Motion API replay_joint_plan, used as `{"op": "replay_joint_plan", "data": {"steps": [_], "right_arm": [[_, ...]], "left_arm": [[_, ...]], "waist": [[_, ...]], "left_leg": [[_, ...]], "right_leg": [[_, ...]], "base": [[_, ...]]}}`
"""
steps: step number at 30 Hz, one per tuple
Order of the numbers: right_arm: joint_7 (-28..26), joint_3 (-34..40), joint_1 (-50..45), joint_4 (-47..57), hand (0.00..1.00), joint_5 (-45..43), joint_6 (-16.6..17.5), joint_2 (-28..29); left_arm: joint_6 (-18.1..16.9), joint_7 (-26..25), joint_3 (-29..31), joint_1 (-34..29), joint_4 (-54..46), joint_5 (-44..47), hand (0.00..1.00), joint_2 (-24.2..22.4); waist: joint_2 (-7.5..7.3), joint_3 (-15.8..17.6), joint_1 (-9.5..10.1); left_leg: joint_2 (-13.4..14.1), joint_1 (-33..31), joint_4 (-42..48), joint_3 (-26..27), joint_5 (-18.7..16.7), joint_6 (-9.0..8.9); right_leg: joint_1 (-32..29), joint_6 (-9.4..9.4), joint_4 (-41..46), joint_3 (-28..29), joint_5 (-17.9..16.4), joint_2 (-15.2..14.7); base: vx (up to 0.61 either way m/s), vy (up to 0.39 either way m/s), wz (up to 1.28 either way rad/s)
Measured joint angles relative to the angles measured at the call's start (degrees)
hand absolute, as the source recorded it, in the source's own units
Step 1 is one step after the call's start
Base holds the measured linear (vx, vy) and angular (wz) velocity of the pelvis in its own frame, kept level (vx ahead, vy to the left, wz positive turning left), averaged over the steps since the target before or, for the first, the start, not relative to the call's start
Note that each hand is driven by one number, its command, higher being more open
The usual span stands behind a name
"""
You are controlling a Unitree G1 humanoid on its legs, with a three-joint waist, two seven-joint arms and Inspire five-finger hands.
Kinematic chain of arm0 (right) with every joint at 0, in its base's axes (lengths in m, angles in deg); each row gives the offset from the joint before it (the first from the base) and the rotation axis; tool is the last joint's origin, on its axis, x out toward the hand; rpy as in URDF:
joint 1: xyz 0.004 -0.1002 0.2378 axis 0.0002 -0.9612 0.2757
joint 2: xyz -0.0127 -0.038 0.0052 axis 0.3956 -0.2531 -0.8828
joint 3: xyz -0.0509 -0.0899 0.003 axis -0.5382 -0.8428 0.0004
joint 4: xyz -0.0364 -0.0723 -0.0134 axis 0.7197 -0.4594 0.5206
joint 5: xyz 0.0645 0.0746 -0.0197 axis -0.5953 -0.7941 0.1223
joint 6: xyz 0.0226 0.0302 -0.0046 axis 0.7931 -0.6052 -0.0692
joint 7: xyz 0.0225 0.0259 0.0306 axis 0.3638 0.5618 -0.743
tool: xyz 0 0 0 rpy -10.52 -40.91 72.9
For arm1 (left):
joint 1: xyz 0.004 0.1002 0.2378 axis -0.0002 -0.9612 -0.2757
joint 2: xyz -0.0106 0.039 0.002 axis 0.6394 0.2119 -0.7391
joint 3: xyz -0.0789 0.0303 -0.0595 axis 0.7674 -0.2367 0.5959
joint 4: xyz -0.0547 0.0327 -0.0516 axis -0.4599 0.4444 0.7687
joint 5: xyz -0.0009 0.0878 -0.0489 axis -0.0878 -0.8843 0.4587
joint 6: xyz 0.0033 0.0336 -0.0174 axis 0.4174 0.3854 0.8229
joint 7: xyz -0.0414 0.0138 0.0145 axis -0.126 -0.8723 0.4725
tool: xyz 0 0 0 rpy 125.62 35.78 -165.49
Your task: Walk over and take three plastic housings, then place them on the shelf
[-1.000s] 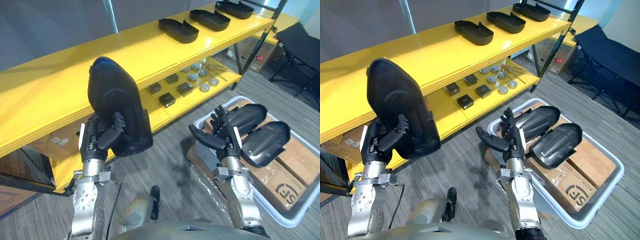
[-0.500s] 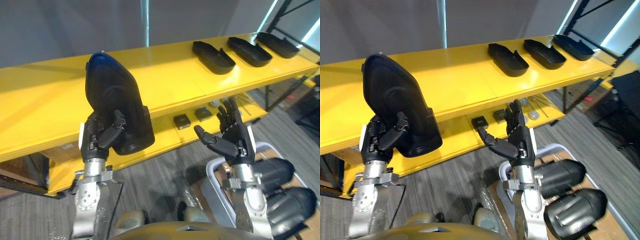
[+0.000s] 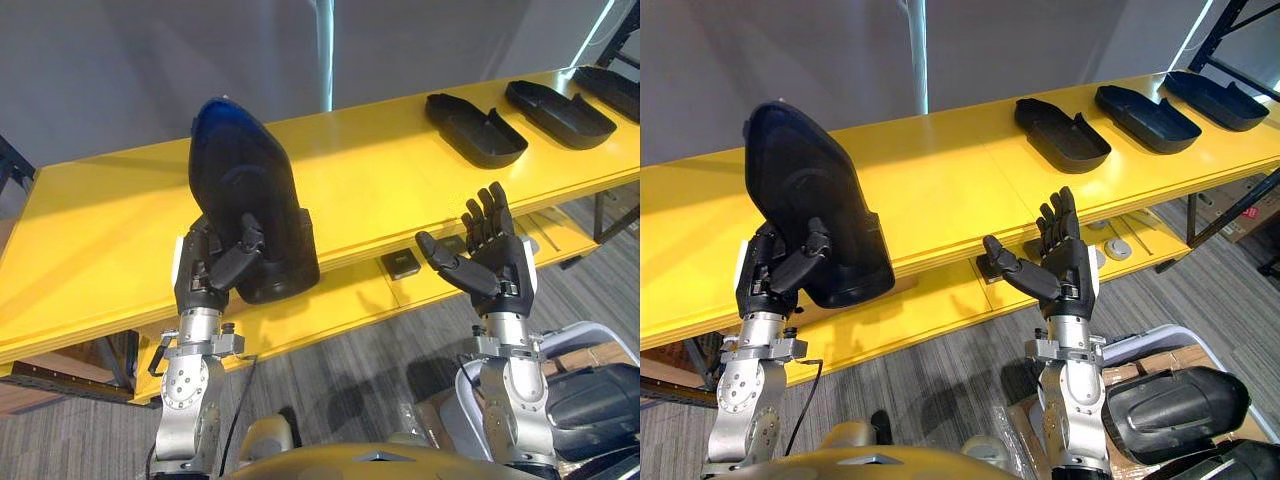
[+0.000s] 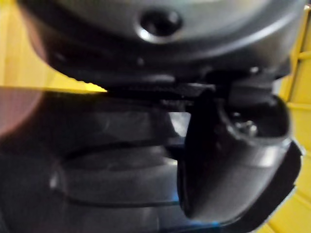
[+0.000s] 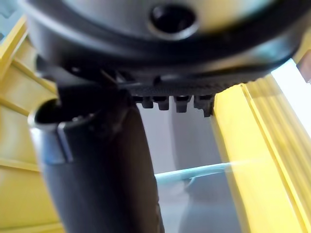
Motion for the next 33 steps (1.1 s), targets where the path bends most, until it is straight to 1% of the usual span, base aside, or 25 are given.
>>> {"op": "replay_joint_plan", "data": {"steps": [1,2,3,4,5,6,7,8,9,10,11,12,13,14,15,16,17,19,20,22,23,26,27,30,33], "right_arm": [[0.07,-0.24,-0.04,0.4,1.0,-0.03,-0.02,0.23],[0.26,-0.63,-0.25,1.66,1.0,0.14,-0.13,0.67],[0.71,-0.89,-0.41,3.52,1.0,0.63,-0.43,1.17],[1.01,-0.86,-0.71,4.48,1.0,0.69,-0.52,1.49],[1.19,-0.87,-1.16,5.82,1.0,0.73,-0.8,1.97],[1.1,-1.06,-1.52,6.5,1.0,0.75,-1.45,2.03],[0.88,-1.45,-2.34,7.25,1.0,0.83,-2.43,2.02],[0.54,-1.69,-2.65,7.33,1.0,1.07,-2.95,2.03],[-0.52,-2.26,-2.98,7.33,1.0,1.06,-3.92,2.01],[-1.46,-2.69,-3.72,7.38,1.0,1.04,-4.43,1.97],[-1.9,-3.03,-4.66,7.81,1.0,1.04,-4.91,1.97],[-2.28,-3.21,-5.32,8.14,1.0,1.03,-5.14,1.94],[-3.04,-3.76,-6.52,8.76,1.0,1.01,-5.52,1.91],[-3.85,-3.85,-7.34,9.31,1.0,0.97,-5.93,1.75],[-4.14,-3.89,-7.35,9.35,1.0,0.96,-6.25,1.62],[-5.16,-4.57,-7.35,9.38,1.0,0.74,-6.74,1.35],[-5.41,-5.07,-7.34,9.38,1.0,0.46,-6.76,0.98],[-6.48,-6.39,-6.76,9.38,1.0,-0.14,-7.36,-1.1],[-7.19,-7.23,-6.12,9.38,1.0,-0.59,-7.95,-2.52],[-8.18,-8.4,-5.17,9.38,1.0,-1.9,-8.07,-4.04],[-8.49,-8.41,-5.03,9.38,1.0,-2.33,-8.07,-4.34],[-8.58,-8.86,-4.58,9.4,1.0,-3.11,-8.07,-5.12],[-8.58,-9.5,-4.19,9.69,1.0,-3.81,-8.07,-5.18],[-8.57,-11.84,-3.65,10.82,1.0,-4.31,-8.19,-5.28],[-8.58,-14.87,-3.55,12.38,1.0,-4.35,-9.04,-5.37]], "left_arm": [[0.01,0.17,-0.14,0.01,-0.25,0.0,0.0,0.27],[0.21,1.17,-0.32,0.18,-1.37,0.06,0.0,1.0],[0.92,2.39,-1.17,0.7,-3.49,0.05,0.0,2.23],[1.43,2.92,-2.15,1.57,-4.4,0.06,0.0,3.0],[2.55,3.96,-4.41,3.89,-5.81,0.03,0.0,4.19],[3.32,4.24,-6.08,6.03,-6.47,-0.09,0.0,4.82],[4.76,4.2,-8.47,9.02,-7.07,-0.31,0.0,5.18],[5.47,4.05,-9.43,10.51,-7.19,-0.29,0.0,5.32],[7.15,3.63,-10.46,13.79,-7.25,-0.18,0.0,5.71],[9.33,2.37,-11.02,17.14,-7.13,-0.19,0.0,6.34],[10.64,1.31,-11.04,19.86,-6.52,-0.18,0.0,6.84],[11.24,0.29,-10.99,21.51,-5.94,-0.09,0.0,7.22],[11.84,-2.19,-10.92,25.12,-3.94,0.2,0.0,8.02],[12.74,-4.64,-10.45,28.55,-1.57,0.26,0.0,8.74],[12.99,-5.68,-9.83,29.96,-0.24,0.4,0.0,9.16],[13.94,-8.16,-8.11,33.31,3.61,2.24,0.0,9.95],[13.98,-9.24,-7.54,34.63,5.54,2.55,0.0,10.19],[14.73,-12.3,-5.29,39.17,12.66,3.97,0.0,11.21],[15.23,-14.92,-3.52,42.15,17.93,4.89,0.0,11.84],[15.93,-19.64,-0.46,45.39,23.74,6.93,0.0,12.79],[16.54,-21.42,0.55,46.92,26.34,7.71,0.0,13.51],[18.03,-24.08,1.48,49.07,29.69,9.89,0.0,14.97],[18.79,-24.9,1.52,49.88,30.27,10.22,0.0,15.6],[20.36,-25.21,1.64,51.98,32.14,11.67,0.0,16.12],[21.56,-24.46,1.62,52.71,34.07,13.52,0.0,16.09]], "waist": [[-0.17,-0.1,-0.03],[-0.39,-0.24,-0.32],[-0.43,-0.34,-1.02],[-0.42,-0.47,-1.25],[-0.47,-0.67,-2.05],[-0.55,-0.82,-2.53],[-0.68,-1.38,-2.85],[-0.72,-1.71,-3.2],[-0.77,-1.87,-4.15],[-0.75,-1.94,-5.47],[-0.76,-1.96,-6.03],[-0.73,-2.0,-6.37],[-0.63,-2.1,-7.22],[-0.48,-2.25,-7.52],[-0.41,-2.42,-7.88],[-0.13,-2.78,-8.61],[0.06,-2.9,-8.72],[0.8,-3.28,-9.0],[1.12,-3.32,-9.55],[1.46,-3.12,-10.66],[1.56,-3.02,-10.69],[1.78,-2.46,-10.85],[1.99,-1.45,-10.88],[2.19,1.45,-10.78],[2.35,3.17,-11.0]], "left_leg": [[-0.09,1.16,-1.89,0.91,0.49,-0.61],[-0.25,2.81,-4.94,2.03,1.78,-0.83],[-0.21,3.83,-7.43,2.9,3.05,-0.74],[-0.11,3.97,-8.16,3.2,3.58,-0.8],[0.13,4.02,-8.84,3.48,4.34,-1.22],[0.18,4.05,-8.85,3.95,4.47,-1.13],[0.7,4.2,-8.89,5.1,4.46,-1.16],[0.98,4.34,-8.95,5.77,4.5,-1.24],[1.26,5.14,-9.35,6.67,4.53,-1.29],[1.62,6.49,-10.44,7.96,4.7,-1.53],[1.96,7.78,-11.53,8.92,4.82,-1.67],[1.95,8.36,-12.24,9.44,4.83,-1.74],[1.94,9.29,-13.46,10.69,4.97,-1.97],[1.92,10.11,-14.83,11.72,5.08,-2.0],[1.96,10.3,-15.29,12.07,5.36,-1.97],[2.09,10.79,-16.81,12.8,6.31,-2.07],[2.18,10.92,-17.35,13.19,6.67,-2.14],[2.49,10.55,-18.11,13.97,7.59,-2.33],[2.72,9.83,-18.23,14.17,8.31,-2.6],[2.96,8.55,-18.31,14.32,8.99,-2.45],[2.93,7.76,-18.2,14.46,9.15,-2.49],[3.04,6.51,-17.67,14.47,9.47,-2.44],[3.02,6.17,-17.55,14.43,9.5,-2.4],[3.07,5.29,-16.89,14.24,9.57,-2.27],[3.19,3.77,-16.2,13.9,9.61,-2.19]], "right_leg": [[-0.07,-0.13,-0.19,0.58,-0.09,0.0],[-0.15,-0.4,-0.82,1.53,-0.31,0.03],[-0.6,-0.17,-1.33,2.29,-0.12,0.26],[-0.9,0.01,-1.55,2.68,0.04,0.45],[-1.2,0.02,-2.0,2.9,0.56,0.8],[-1.42,0.1,-2.19,3.14,1.03,1.05],[-1.58,0.81,-2.5,4.41,2.22,1.49],[-1.55,0.78,-2.95,4.91,2.75,1.73],[-1.36,0.72,-3.49,6.03,3.46,2.12],[-0.92,0.69,-4.05,6.45,4.19,2.42],[-0.79,0.69,-4.02,7.21,4.25,2.52],[-0.74,0.71,-4.03,7.78,4.25,2.52],[-0.71,0.71,-4.04,8.37,4.25,2.58],[-1.02,0.71,-4.04,9.1,4.24,2.91],[-1.26,0.72,-4.05,9.28,4.24,3.05],[-2.02,0.72,-3.86,9.78,4.24,3.47],[-2.39,0.73,-3.8,10.03,4.26,3.66],[-4.1,0.64,-3.29,10.87,4.51,4.3],[-5.25,0.62,-2.73,11.1,4.55,4.58],[-7.15,0.6,-1.89,11.38,4.58,4.98],[-8.19,0.56,-1.51,11.61,4.61,5.22],[-9.65,0.55,-0.75,11.76,4.61,5.34],[-9.95,0.55,-0.59,11.78,4.61,5.3],[-10.85,0.54,0.22,11.76,4.55,5.24],[-12.23,0.53,1.01,11.55,4.55,5.21]], "base": [[-0.07,-0.019,-0.31],[-0.08,-0.038,-0.42],[-0.05,-0.039,-0.36],[-0.03,-0.047,-0.24],[-0.01,-0.037,-0.17],[0.01,-0.029,-0.33],[0.04,-0.01,-0.4],[0.06,-0.001,-0.56],[0.05,0.001,-0.55],[0.03,-0.007,-0.6],[0.0,-0.005,-0.49],[-0.02,0.002,-0.44],[-0.04,0.005,-0.42],[-0.04,-0.001,-0.37],[-0.04,-0.02,-0.32],[-0.04,-0.024,-0.21],[-0.05,-0.042,-0.25],[-0.04,-0.039,-0.18],[-0.03,-0.034,-0.08],[-0.04,-0.047,-0.06],[-0.02,-0.029,-0.07],[0.0,0.0,0.0],[-0.01,-0.005,0.03],[-0.03,-0.004,0.03],[-0.02,-0.006,0.05]]}}
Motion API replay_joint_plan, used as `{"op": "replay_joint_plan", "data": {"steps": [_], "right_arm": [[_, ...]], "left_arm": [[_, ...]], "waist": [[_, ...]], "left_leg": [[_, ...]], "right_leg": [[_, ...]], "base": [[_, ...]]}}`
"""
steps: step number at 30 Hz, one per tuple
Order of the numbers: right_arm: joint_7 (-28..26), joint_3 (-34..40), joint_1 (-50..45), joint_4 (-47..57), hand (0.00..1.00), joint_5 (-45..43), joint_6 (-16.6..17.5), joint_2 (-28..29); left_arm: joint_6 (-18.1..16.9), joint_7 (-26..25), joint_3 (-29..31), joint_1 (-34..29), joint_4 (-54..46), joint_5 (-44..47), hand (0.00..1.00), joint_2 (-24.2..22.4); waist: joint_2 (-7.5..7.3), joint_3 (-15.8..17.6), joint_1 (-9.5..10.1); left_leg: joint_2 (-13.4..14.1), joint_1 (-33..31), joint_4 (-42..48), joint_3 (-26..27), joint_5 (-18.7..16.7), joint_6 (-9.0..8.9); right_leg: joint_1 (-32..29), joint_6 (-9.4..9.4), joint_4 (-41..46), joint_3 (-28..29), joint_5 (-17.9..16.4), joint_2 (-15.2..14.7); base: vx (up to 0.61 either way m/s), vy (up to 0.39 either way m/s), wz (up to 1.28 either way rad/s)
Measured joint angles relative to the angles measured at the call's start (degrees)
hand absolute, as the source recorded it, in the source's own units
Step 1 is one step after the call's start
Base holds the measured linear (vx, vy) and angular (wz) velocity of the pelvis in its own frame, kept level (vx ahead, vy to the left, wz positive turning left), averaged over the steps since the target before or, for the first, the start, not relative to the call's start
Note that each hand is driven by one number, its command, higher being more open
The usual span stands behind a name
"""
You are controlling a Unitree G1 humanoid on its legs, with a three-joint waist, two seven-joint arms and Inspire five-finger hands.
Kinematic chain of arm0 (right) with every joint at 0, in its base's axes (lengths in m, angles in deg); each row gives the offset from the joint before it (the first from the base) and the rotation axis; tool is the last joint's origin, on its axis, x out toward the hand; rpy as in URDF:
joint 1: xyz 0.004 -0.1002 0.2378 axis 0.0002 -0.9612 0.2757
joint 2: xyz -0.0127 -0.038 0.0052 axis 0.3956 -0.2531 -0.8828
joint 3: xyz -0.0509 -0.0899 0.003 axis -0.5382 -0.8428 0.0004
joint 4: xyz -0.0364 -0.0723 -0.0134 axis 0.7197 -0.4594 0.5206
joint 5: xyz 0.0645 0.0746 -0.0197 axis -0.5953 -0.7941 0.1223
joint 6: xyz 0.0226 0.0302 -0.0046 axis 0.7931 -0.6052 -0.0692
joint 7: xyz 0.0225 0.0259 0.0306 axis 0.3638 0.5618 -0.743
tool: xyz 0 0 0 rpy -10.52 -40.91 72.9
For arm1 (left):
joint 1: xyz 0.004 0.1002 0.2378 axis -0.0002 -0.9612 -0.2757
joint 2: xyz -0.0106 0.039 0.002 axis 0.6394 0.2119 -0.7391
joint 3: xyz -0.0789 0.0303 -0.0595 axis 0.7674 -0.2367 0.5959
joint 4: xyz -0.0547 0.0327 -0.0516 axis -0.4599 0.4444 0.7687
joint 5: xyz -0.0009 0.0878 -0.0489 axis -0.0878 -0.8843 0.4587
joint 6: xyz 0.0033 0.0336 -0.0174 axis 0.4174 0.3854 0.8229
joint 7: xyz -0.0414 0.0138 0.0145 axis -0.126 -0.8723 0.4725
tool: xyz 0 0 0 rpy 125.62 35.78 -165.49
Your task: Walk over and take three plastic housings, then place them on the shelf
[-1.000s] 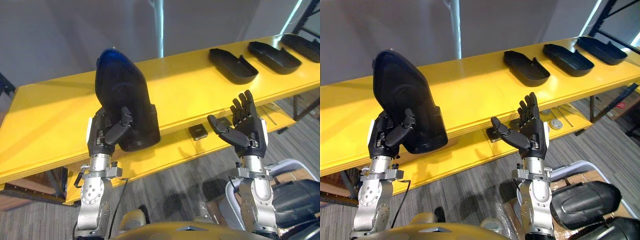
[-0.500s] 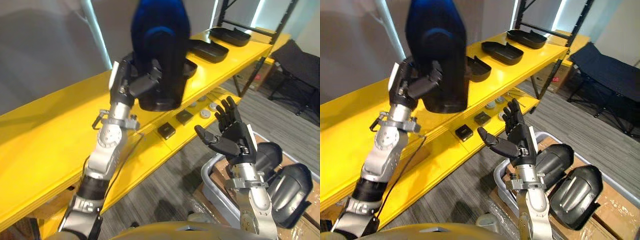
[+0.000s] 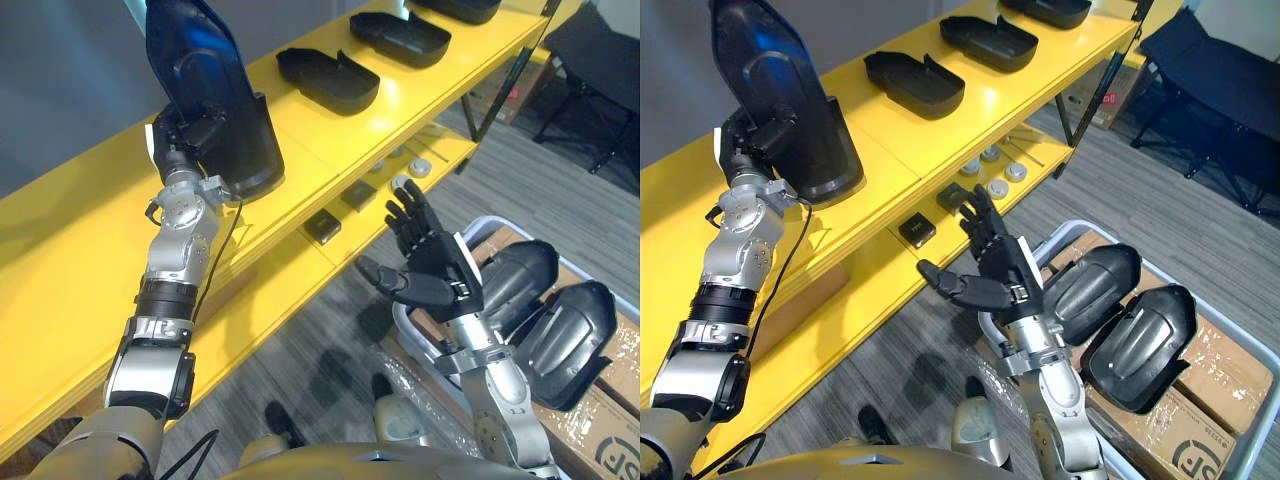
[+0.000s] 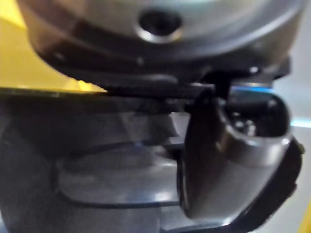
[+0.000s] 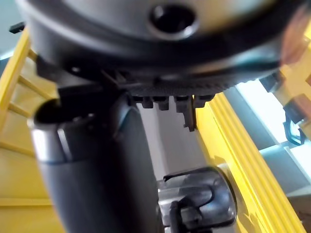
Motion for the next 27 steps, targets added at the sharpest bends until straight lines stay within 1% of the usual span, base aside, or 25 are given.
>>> {"op": "replay_joint_plan", "data": {"steps": [1,3,4,9,12,13,15,18,19,23,27], "right_arm": [[0.02,-0.62,0.05,0.05,1.0,-0.01,-0.05,-0.08],[0.25,-1.1,0.04,0.05,1.0,0.04,-0.08,-0.33],[0.53,-1.41,0.09,0.05,1.0,0.07,-0.07,-0.88],[1.29,-2.7,0.8,0.05,1.0,0.11,-0.08,-1.88],[2.45,-3.79,1.31,0.05,1.0,0.1,-0.08,-1.9],[2.67,-4.1,1.21,0.05,1.0,0.09,-0.08,-1.9],[2.88,-4.64,1.16,0.05,1.0,0.09,-0.08,-1.9],[3.1,-4.94,1.48,0.06,1.0,0.09,-0.08,-1.96],[3.53,-5.18,1.56,0.28,1.0,0.08,-0.08,-2.03],[4.32,-5.88,1.91,1.4,1.0,-0.14,-0.08,-3.16],[5.13,-6.53,2.71,2.2,1.0,-0.23,-0.06,-3.83]], "left_arm": [[1.07,0.12,0.0,0.91,0.76,0.29,0.0,-0.01],[1.39,0.86,0.02,1.65,1.53,1.2,0.0,-0.01],[2.17,1.47,0.04,2.35,1.56,2.51,0.0,-0.01],[3.5,2.94,0.02,3.12,2.79,4.78,0.0,-0.02],[4.0,2.08,0.02,3.14,4.84,4.77,0.0,-0.02],[4.43,1.38,0.02,3.14,5.26,4.77,0.0,-0.02],[4.46,0.61,0.47,3.35,5.75,4.73,0.0,-0.02],[4.88,-0.06,1.08,5.81,6.42,4.68,0.0,0.08],[4.83,-0.35,1.26,6.54,6.48,4.64,1.0,0.2],[4.8,-1.12,1.25,8.13,7.31,4.57,1.0,1.19],[4.41,-3.33,1.22,10.23,9.24,4.4,1.0,2.4]], "waist": [[-0.13,0.96,0.03],[0.0,1.86,0.03],[0.13,2.28,0.19],[0.62,3.46,0.74],[0.73,4.31,0.73],[0.73,4.51,0.72],[0.8,5.09,0.79],[0.82,5.86,1.0],[0.82,6.45,0.99],[0.73,7.3,0.97],[0.63,8.18,0.92]], "left_leg": [[0.08,-0.18,0.52,-0.1,-0.06,0.02],[0.07,-0.56,0.75,-0.37,-0.08,0.05],[0.11,-1.21,1.24,-0.53,-0.21,0.22],[0.45,-2.23,2.26,-0.6,-0.4,0.44],[0.56,-2.34,2.65,-0.59,-0.73,0.4],[0.63,-2.45,2.82,-0.58,-1.09,0.15],[0.86,-3.17,3.82,-0.53,-1.51,0.29],[1.03,-4.75,4.92,-0.38,-1.72,0.66],[1.13,-5.19,5.6,-0.39,-1.73,0.67],[1.35,-6.19,6.67,-0.24,-1.97,0.56],[1.77,-7.14,7.82,0.05,-2.37,0.51]], "right_leg": [[0.0,-0.04,0.19,-0.05,-0.03,-0.03],[-0.12,-0.03,0.3,-0.28,-0.04,-0.12],[-0.57,-0.06,0.61,-0.46,-0.08,-0.22],[-1.59,0.0,1.65,-0.5,-0.23,-0.75],[-1.74,-0.01,2.15,-0.53,-0.4,-0.78],[-1.77,-0.01,2.19,-0.56,-0.4,-0.77],[-2.21,-0.01,2.37,-0.58,-0.4,-0.77],[-3.67,0.01,3.29,-0.5,-0.39,-0.85],[-3.98,0.07,3.43,-0.46,-0.33,-0.86],[-4.97,0.09,4.14,-0.12,-0.33,-0.84],[-6.11,0.1,4.91,0.29,-0.34,-0.63]], "base": [[-0.01,-0.001,0.05],[-0.02,0.002,0.07],[-0.01,0.005,0.08],[0.0,0.001,0.01],[0.0,0.0,0.0],[0.0,0.0,0.0],[0.0,0.0,0.0],[0.0,0.0,0.0],[0.0,0.0,0.0],[0.0,0.0,-0.02],[-0.01,-0.007,-0.06]]}}
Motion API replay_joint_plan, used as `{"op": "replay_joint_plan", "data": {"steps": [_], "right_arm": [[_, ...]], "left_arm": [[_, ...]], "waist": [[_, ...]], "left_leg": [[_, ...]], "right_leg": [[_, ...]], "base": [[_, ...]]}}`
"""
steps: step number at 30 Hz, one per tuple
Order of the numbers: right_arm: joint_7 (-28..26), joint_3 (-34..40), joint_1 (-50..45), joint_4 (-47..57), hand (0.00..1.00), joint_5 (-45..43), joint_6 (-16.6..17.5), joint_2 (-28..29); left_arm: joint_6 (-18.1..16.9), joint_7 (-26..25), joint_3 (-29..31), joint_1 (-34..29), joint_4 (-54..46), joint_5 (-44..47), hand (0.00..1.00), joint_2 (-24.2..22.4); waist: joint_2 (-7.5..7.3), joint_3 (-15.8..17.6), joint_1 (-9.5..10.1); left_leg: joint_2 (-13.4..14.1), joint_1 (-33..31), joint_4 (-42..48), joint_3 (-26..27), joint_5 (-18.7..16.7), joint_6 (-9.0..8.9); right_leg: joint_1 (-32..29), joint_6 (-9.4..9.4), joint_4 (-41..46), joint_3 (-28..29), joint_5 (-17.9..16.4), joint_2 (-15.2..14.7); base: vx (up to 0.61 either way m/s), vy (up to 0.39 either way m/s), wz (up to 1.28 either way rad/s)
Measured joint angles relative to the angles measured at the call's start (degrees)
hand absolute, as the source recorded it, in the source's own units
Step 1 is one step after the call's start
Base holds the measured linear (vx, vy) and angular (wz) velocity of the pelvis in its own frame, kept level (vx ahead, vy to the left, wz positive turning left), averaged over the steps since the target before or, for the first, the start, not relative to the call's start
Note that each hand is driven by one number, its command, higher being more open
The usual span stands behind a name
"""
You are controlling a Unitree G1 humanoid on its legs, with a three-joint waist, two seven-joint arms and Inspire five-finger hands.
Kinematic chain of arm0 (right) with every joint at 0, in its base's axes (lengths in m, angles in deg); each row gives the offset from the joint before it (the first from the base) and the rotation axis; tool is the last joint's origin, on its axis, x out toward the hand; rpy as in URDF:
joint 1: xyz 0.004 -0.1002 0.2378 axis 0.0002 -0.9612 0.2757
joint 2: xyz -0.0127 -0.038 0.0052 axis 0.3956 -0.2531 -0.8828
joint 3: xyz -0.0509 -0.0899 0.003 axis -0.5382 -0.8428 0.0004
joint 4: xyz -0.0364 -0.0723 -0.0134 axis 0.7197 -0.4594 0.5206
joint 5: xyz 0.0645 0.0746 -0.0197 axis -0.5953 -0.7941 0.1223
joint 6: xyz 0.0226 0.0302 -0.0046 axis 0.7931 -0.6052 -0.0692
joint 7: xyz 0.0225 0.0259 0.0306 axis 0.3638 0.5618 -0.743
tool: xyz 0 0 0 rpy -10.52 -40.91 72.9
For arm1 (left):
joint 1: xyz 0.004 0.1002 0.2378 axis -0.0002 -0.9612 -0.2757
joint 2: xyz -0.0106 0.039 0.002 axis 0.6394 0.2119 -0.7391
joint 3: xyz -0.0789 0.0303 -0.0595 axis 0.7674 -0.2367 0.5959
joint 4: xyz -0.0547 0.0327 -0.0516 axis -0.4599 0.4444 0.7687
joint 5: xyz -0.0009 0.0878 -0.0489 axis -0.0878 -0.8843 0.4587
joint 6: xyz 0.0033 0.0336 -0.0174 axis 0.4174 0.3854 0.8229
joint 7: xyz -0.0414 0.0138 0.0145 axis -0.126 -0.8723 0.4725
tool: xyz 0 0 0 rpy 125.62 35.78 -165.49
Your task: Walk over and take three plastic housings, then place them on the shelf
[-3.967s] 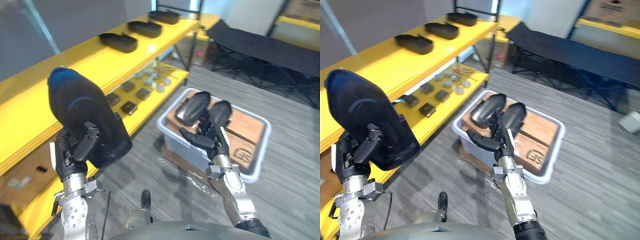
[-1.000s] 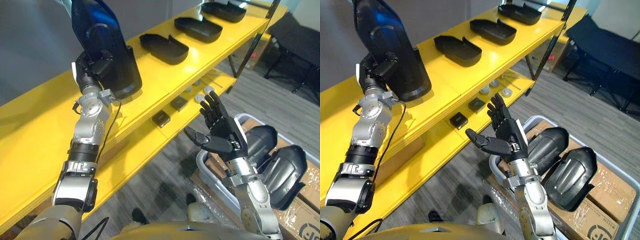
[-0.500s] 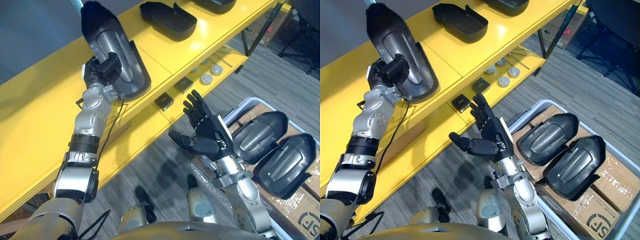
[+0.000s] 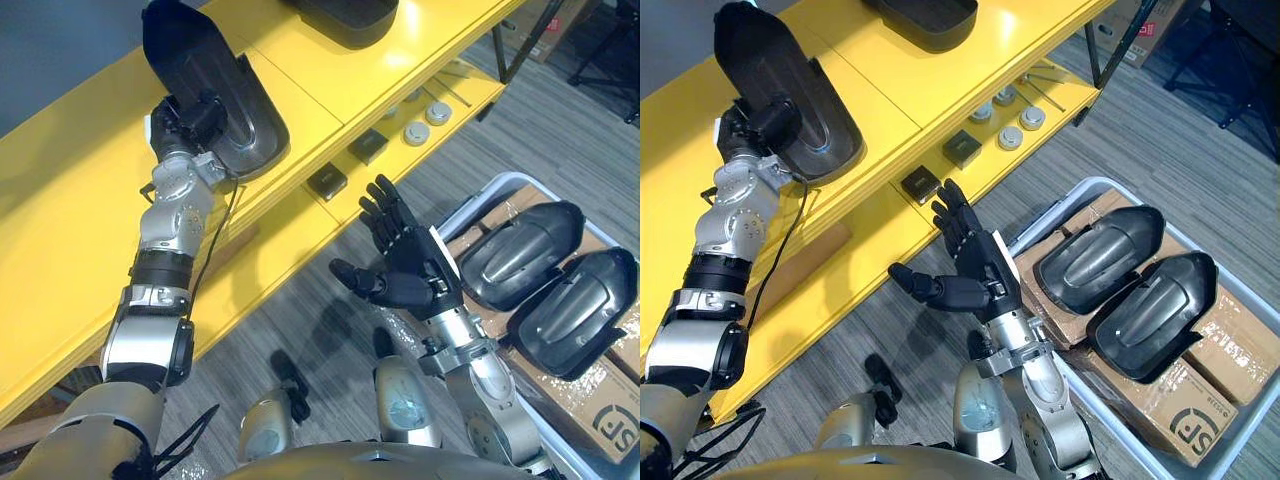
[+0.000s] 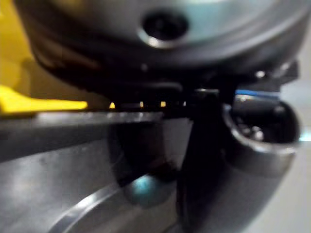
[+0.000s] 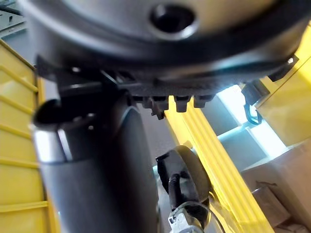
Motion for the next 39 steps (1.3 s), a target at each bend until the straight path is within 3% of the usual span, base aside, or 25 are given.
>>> {"op": "replay_joint_plan", "data": {"steps": [13,19,31,34,36,39], "right_arm": [[1.0,-2.24,0.44,0.0,1.0,-1.96,0.01,-0.02],[1.14,-3.22,-0.89,0.0,1.0,-2.06,0.06,0.26],[-0.17,-4.68,-3.97,0.06,1.0,-0.89,1.29,1.01],[-0.17,-3.08,-3.92,1.49,1.0,1.15,3.08,1.02],[-0.26,-1.17,-2.78,2.36,1.0,2.61,5.03,0.99],[0.34,1.77,-0.2,2.34,1.0,3.72,6.04,0.47]], "left_arm": [[-0.26,-9.16,0.33,2.65,2.42,-2.48,1.0,1.49],[-3.73,-11.2,0.43,2.85,3.5,-2.46,1.0,1.59],[-4.22,-5.93,-0.37,2.66,1.66,-2.18,1.0,1.59],[-6.99,-3.76,-0.35,1.19,-3.13,-2.41,1.0,1.59],[-7.35,-3.36,-0.3,0.81,-6.26,-4.95,1.0,1.64],[-6.68,-2.52,-0.3,-1.32,-7.94,-11.91,1.0,2.28]], "waist": [[-0.18,1.45,-0.06],[-0.66,1.73,-0.04],[-1.09,1.86,-0.11],[-1.13,1.77,-0.16],[-1.18,1.11,-0.15],[-1.06,-2.41,-0.32]], "left_leg": [[0.17,-0.68,1.18,0.34,-0.2,0.47],[0.27,-0.74,1.92,0.51,-1.04,0.36],[0.92,1.23,3.72,0.73,-2.78,0.42],[0.88,2.62,3.53,0.49,-2.66,0.14],[0.48,3.9,2.31,0.08,-2.08,0.19],[-0.65,6.35,-1.89,-0.62,0.11,0.29]], "right_leg": [[-0.59,0.08,0.48,0.46,0.05,-0.04],[-0.47,0.11,0.59,0.59,0.05,-0.12],[2.74,0.15,-0.14,0.4,0.08,-0.14],[4.6,0.15,-0.87,-0.02,0.08,-0.18],[5.89,0.14,-1.37,-0.5,0.08,-0.31],[7.84,0.14,-2.96,-1.65,0.07,-0.36]], "base": [[0.0,-0.001,-0.01],[0.0,0.0,0.0],[0.0,0.0,0.0],[0.01,0.0,0.02],[0.01,-0.001,0.1],[0.03,-0.009,0.16]]}}
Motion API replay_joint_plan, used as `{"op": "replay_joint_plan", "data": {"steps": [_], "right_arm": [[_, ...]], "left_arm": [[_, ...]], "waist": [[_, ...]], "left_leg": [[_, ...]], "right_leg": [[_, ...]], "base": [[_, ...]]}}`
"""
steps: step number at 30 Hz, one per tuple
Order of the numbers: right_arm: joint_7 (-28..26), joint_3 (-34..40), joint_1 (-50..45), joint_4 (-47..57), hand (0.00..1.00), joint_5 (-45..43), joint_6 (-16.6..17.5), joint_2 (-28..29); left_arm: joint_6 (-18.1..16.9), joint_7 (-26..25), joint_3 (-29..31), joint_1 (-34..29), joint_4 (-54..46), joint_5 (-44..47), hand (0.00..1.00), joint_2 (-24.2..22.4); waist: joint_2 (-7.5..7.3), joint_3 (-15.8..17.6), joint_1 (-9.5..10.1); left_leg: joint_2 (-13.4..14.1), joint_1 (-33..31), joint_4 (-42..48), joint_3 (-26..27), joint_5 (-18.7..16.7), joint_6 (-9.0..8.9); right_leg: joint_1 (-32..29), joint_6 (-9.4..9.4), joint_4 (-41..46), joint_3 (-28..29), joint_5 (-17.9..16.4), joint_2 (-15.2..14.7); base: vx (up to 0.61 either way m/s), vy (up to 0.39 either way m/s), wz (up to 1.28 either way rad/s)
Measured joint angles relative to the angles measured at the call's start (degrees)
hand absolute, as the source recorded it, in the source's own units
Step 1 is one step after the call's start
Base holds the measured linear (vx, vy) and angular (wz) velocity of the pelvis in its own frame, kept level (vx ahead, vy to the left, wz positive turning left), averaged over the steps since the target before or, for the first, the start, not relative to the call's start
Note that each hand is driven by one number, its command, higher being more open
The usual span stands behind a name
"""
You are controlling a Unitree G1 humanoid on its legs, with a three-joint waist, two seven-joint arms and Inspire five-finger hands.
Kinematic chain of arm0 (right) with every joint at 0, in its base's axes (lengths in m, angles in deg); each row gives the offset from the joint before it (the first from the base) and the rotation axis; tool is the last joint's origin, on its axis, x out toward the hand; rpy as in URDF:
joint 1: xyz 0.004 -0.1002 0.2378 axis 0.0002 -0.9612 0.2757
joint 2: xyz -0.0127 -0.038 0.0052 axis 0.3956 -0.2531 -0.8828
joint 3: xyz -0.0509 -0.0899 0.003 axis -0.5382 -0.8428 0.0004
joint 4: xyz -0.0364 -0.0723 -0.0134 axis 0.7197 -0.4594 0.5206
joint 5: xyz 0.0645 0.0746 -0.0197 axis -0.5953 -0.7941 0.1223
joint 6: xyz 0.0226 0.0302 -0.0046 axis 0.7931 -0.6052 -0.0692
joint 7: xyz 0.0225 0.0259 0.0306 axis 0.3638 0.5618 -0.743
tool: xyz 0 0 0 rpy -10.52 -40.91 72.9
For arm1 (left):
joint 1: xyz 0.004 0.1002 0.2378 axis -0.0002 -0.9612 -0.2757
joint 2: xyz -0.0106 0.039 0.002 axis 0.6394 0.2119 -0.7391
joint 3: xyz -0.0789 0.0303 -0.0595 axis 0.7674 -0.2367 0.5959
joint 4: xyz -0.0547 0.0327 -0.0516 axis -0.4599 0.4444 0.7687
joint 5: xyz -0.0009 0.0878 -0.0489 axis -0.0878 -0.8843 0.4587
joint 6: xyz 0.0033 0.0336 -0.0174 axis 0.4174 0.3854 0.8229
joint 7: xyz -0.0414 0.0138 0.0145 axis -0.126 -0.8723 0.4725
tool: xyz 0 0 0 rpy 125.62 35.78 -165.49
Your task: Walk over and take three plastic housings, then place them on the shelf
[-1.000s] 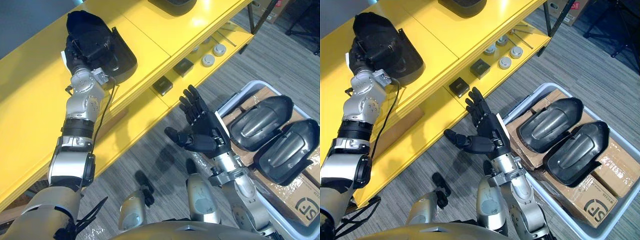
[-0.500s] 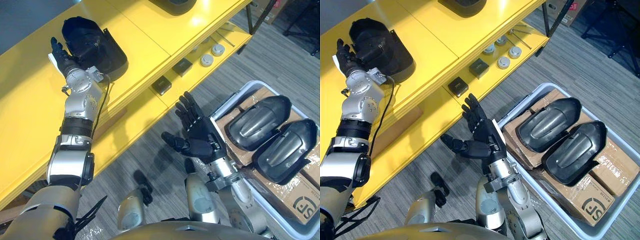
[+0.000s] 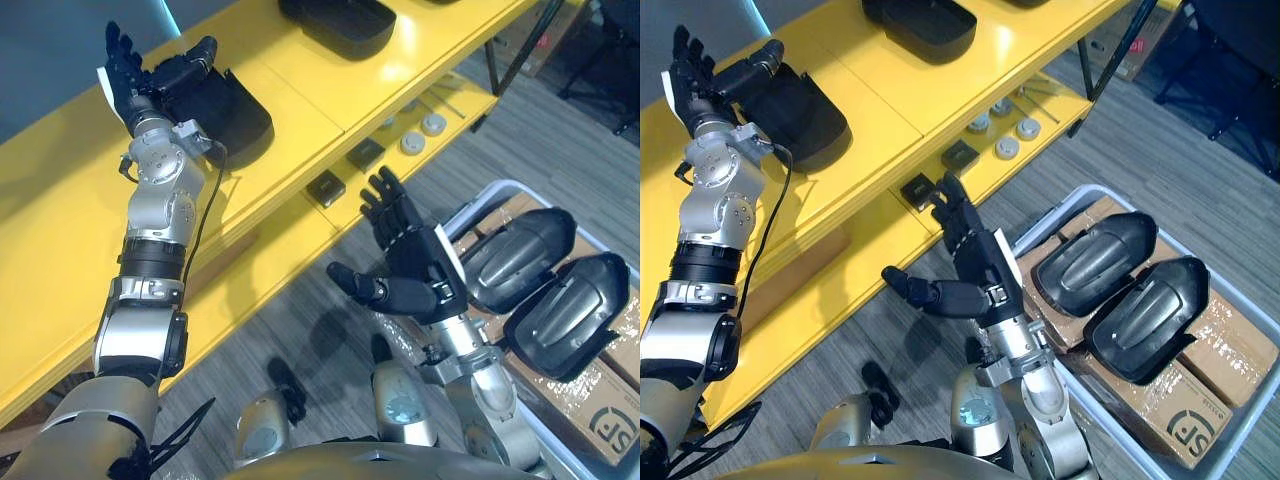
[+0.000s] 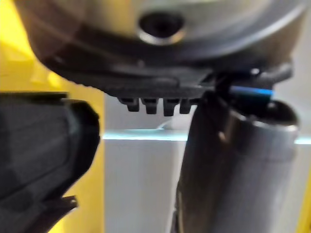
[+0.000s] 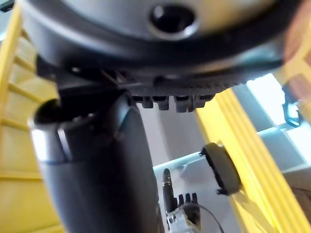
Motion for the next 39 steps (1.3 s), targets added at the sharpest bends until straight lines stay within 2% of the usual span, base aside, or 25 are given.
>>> {"op": "replay_joint_plan", "data": {"steps": [1,5,8,10,11,12,13,17,20,22,25,32,39], "right_arm": [[0.96,0.85,1.08,-0.01,1.0,0.98,0.38,-0.44],[3.17,3.87,3.47,-0.14,1.0,1.89,0.73,-1.19],[4.49,5.16,5.07,-1.24,1.0,1.95,0.7,-2.21],[5.55,5.94,6.18,-3.09,1.0,2.11,0.53,-2.33],[5.98,6.18,6.16,-3.47,1.0,2.52,0.5,-2.31],[6.96,7.13,6.21,-4.35,1.0,4.36,0.19,-2.28],[7.48,8.48,6.6,-5.6,1.0,5.88,-0.39,-2.28],[9.4,12.81,8.07,-11.44,1.0,9.61,-2.41,-2.29],[10.71,15.63,9.36,-16.23,1.0,11.11,-5.03,-2.52],[11.14,16.32,10.12,-17.98,1.0,11.2,-6.4,-2.54],[11.88,16.66,12.0,-20.48,1.0,13.35,-7.18,-2.54],[13.38,16.98,19.84,-30.14,1.0,15.61,-7.32,-2.92],[15.92,16.95,35.09,-37.2,1.0,15.58,-7.45,-8.64]], "left_arm": [[0.93,0.01,0.0,-0.65,0.14,-3.15,1.0,0.9],[0.93,0.8,0.01,-2.17,1.13,-5.98,1.0,4.96],[-1.11,1.82,0.51,-3.8,0.52,-6.05,1.0,6.41],[-3.48,2.6,0.8,-10.49,-7.33,-5.65,1.0,5.79],[-4.15,2.98,0.97,-12.93,-10.42,-5.64,1.0,5.14],[-5.77,3.96,1.34,-18.18,-17.0,-5.35,1.0,3.09],[-7.43,5.52,1.84,-24.0,-23.53,-4.8,1.0,0.06],[-9.77,10.58,1.69,-38.75,-36.39,-3.78,1.0,-10.04],[-9.91,13.74,1.65,-46.35,-39.91,-3.65,1.0,-12.73],[-10.8,16.15,1.61,-49.18,-40.68,-3.43,1.0,-13.13],[-12.11,19.98,1.6,-50.78,-40.81,-2.64,1.0,-14.08],[-12.33,25.46,0.21,-51.47,-41.32,-1.24,1.0,-14.39],[-13.23,26.21,0.15,-49.25,-41.13,1.07,1.0,-14.34]], "waist": [[0.07,-1.32,-0.06],[0.32,-4.6,0.26],[0.36,-6.25,0.98],[0.35,-7.26,1.46],[0.38,-7.57,1.67],[0.41,-8.12,2.08],[0.43,-8.46,2.35],[0.53,-9.18,4.01],[1.06,-9.74,5.75],[1.2,-9.83,6.83],[1.22,-9.86,7.64],[0.97,-9.45,8.61],[1.9,-2.33,10.09]], "left_leg": [[-0.34,1.11,-1.86,-0.52,0.9,-0.14],[-1.36,3.25,-6.15,-2.1,3.22,-0.22],[-1.99,5.14,-8.87,-3.05,4.7,-0.1],[-2.34,5.92,-8.99,-4.28,4.77,-0.02],[-2.41,5.96,-8.99,-4.52,4.78,-0.02],[-2.48,5.94,-9.0,-5.01,4.79,0.0],[-2.59,5.93,-9.0,-5.92,4.92,0.07],[-2.57,5.78,-9.2,-8.67,5.25,-0.42],[-2.3,4.6,-9.25,-11.17,5.79,-0.65],[-2.2,4.53,-9.24,-11.86,6.03,-0.85],[-2.25,3.5,-9.12,-13.08,6.7,-0.93],[-2.43,1.52,-9.01,-14.62,7.54,-0.59],[-2.31,-1.73,-8.98,-16.81,9.25,-0.75]], "right_leg": [[0.9,0.0,-0.56,-0.7,0.0,0.07],[2.85,-0.11,-1.89,-2.62,-0.08,0.17],[4.47,-0.09,-2.36,-3.61,-0.1,0.06],[5.98,-0.01,-2.93,-4.43,-0.18,-0.33],[6.13,0.03,-2.95,-4.59,-0.22,-0.4],[6.51,0.05,-3.08,-5.15,-0.28,-0.51],[7.12,0.06,-3.3,-5.96,-0.32,-0.61],[8.76,-0.25,-4.73,-8.58,-0.5,-0.52],[9.11,-0.28,-5.2,-10.59,-0.76,-0.12],[9.56,-0.48,-5.59,-11.18,-0.53,0.07],[9.77,-0.59,-6.6,-12.38,0.21,0.16],[9.27,-0.68,-7.71,-13.87,1.25,0.25],[5.64,-1.11,-4.49,-15.29,0.92,0.29]], "base": [[0.05,-0.017,0.22],[0.02,-0.001,0.24],[0.01,0.013,0.19],[0.0,0.015,0.15],[0.0,0.003,0.19],[-0.01,-0.005,0.24],[0.0,-0.006,0.28],[-0.03,-0.011,0.32],[-0.06,-0.031,0.35],[-0.02,-0.018,0.23],[-0.01,-0.005,0.17],[0.0,0.003,0.12],[-0.06,-0.003,0.13]]}}
